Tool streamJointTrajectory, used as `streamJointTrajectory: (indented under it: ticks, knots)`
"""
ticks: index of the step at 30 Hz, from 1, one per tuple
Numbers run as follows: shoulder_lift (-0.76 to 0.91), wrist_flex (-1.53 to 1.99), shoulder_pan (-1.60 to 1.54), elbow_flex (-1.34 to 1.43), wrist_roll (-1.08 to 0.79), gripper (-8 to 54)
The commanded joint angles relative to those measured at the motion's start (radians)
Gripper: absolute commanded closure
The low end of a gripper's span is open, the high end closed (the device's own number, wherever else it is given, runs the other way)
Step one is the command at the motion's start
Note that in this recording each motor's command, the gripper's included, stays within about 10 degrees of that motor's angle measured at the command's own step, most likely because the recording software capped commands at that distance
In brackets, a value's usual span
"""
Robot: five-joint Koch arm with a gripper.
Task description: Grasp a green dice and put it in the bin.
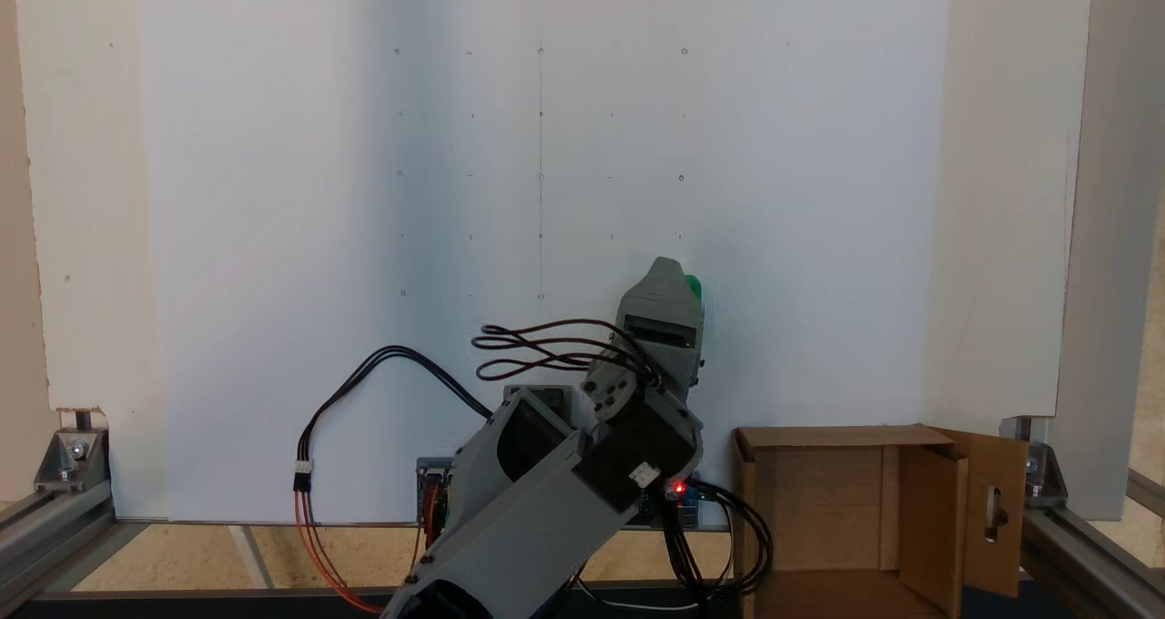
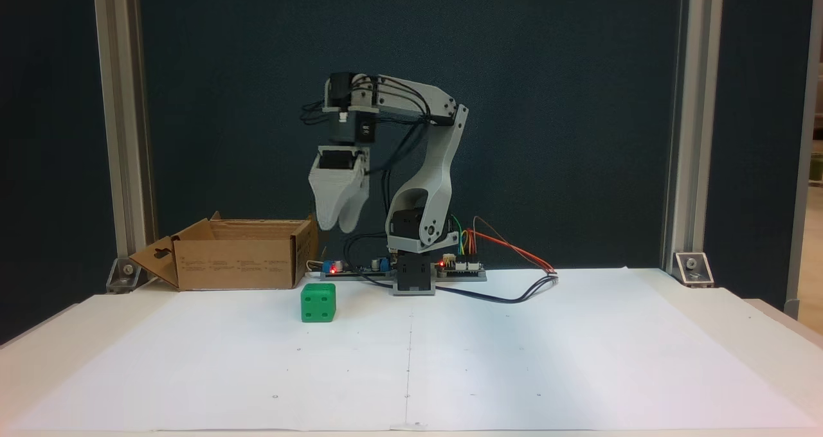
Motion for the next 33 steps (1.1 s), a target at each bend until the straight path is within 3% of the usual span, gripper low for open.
streamJointTrajectory:
  ticks: [1,11,33]
  knots:
    - [-0.014,-0.031,0.017,-0.057,-0.13,-1.9]
    - [-0.075,-0.031,0.156,-0.084,-0.426,-2.5]
    - [-0.086,-0.041,0.164,0.089,-0.414,-0.6]
